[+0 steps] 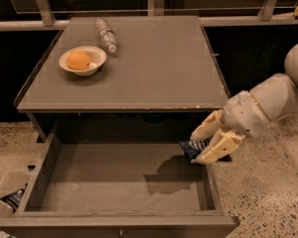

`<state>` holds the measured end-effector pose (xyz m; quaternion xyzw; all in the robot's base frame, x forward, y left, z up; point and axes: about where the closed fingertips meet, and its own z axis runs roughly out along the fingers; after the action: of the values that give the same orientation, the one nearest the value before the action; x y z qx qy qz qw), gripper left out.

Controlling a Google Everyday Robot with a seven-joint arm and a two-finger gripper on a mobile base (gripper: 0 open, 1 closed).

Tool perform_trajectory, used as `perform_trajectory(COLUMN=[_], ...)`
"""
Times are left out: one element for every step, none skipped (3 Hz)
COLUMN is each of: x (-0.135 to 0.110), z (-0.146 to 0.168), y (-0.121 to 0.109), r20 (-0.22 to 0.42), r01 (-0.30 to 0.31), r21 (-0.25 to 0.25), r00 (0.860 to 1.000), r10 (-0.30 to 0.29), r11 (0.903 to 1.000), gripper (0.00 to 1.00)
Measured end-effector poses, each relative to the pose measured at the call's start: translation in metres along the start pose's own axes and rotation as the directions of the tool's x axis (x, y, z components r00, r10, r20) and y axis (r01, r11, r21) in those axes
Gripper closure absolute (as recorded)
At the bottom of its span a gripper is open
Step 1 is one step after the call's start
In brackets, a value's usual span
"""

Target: Place rxbar blueberry into top drawer

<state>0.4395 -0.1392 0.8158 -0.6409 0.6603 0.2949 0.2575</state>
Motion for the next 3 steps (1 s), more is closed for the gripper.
perform_trajectory(x=[0.031,0.052,0.064], z=[0.051,0.103,0.13], y=[-0.006,-0.024,-0.049], r20=[-0.08,-0.161,-0.164], r01=[0.016,0.03,0.026], r21=[0.024,0.069,0.168], r00=[0.997,0.987,0.986], r10=[-0.014,-0.019,0.002], r11=[0.9996,0.9972,0.9854], gripper=[1.0,1.0,1.0])
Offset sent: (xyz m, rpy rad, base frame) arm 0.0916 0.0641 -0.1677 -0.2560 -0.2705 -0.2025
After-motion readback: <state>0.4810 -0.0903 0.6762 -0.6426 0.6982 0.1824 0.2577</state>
